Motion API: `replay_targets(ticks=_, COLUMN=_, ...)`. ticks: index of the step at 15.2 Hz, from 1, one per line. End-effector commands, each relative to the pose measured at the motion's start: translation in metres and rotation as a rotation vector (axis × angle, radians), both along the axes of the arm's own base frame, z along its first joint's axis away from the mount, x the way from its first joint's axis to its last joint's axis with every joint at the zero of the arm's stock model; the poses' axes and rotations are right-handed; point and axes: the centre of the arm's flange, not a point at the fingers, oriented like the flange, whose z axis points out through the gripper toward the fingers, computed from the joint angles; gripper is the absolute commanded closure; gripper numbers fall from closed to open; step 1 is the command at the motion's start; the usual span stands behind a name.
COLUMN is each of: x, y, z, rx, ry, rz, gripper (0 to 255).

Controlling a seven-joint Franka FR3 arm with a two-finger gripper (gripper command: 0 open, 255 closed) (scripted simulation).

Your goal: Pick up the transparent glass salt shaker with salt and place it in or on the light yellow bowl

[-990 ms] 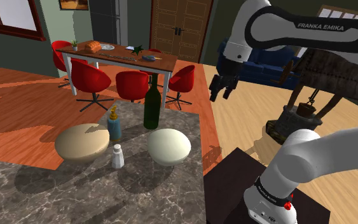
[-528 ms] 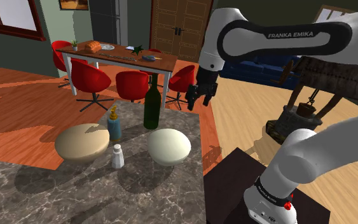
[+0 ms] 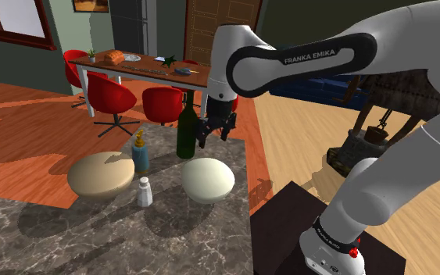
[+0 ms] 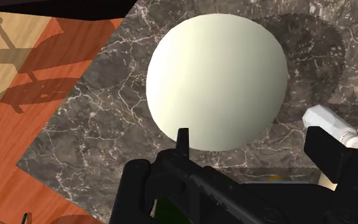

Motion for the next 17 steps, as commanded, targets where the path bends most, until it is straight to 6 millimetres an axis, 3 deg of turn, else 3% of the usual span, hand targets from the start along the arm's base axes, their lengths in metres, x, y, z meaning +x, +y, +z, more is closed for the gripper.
replay_targets(ticks=1, x=0.011, y=0.024, z=-0.009, rx=-0.009, ry=0.000, rz=0.001, gripper=0)
replay_targets(ticks=17, x=0.099, y=0.203, z=-0.107, rx=-0.095, ry=0.004, rz=0.019, gripper=0)
